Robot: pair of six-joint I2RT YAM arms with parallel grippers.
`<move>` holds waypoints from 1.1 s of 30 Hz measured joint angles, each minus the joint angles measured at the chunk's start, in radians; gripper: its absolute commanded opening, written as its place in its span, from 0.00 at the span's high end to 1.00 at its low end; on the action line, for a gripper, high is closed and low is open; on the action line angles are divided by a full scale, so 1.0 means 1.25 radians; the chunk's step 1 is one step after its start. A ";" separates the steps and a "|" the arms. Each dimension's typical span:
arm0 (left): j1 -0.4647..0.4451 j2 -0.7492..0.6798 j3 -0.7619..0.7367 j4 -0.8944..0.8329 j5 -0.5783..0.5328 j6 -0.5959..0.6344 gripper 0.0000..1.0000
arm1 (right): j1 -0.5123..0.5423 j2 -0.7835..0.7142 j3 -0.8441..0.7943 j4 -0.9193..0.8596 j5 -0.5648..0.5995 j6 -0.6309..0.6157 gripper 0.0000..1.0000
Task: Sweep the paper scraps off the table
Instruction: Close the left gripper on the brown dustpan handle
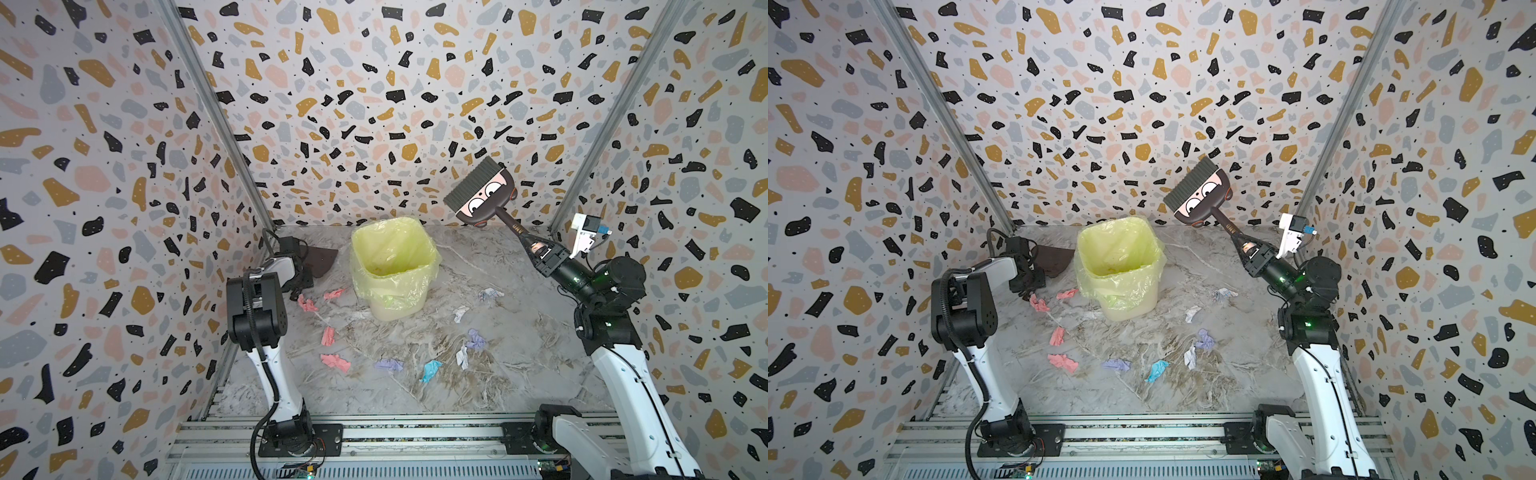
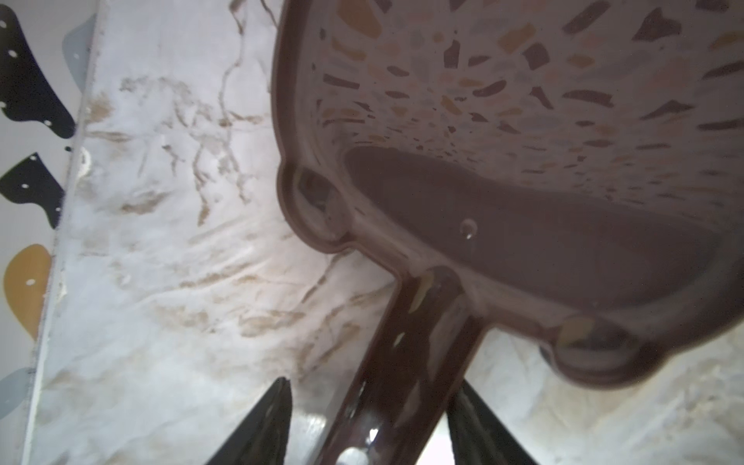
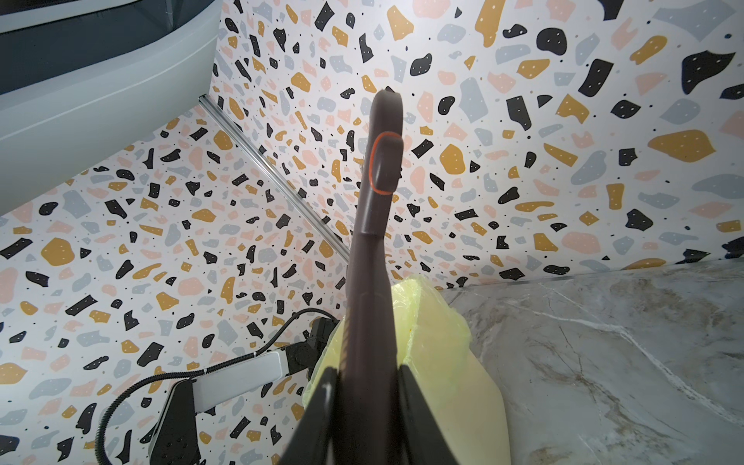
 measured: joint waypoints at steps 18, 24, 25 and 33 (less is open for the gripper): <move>0.023 0.007 0.000 0.028 0.005 -0.018 0.53 | 0.000 0.006 0.000 0.000 0.001 0.004 1.00; 0.023 0.007 -0.001 0.025 0.002 -0.022 0.52 | 0.000 0.006 0.000 0.000 0.001 0.006 1.00; 0.023 0.007 0.000 0.021 0.002 -0.022 0.52 | 0.000 0.006 0.000 0.000 0.001 0.006 1.00; 0.031 0.007 0.013 -0.024 0.000 -0.001 0.57 | 0.000 0.006 0.000 0.000 0.001 0.006 1.00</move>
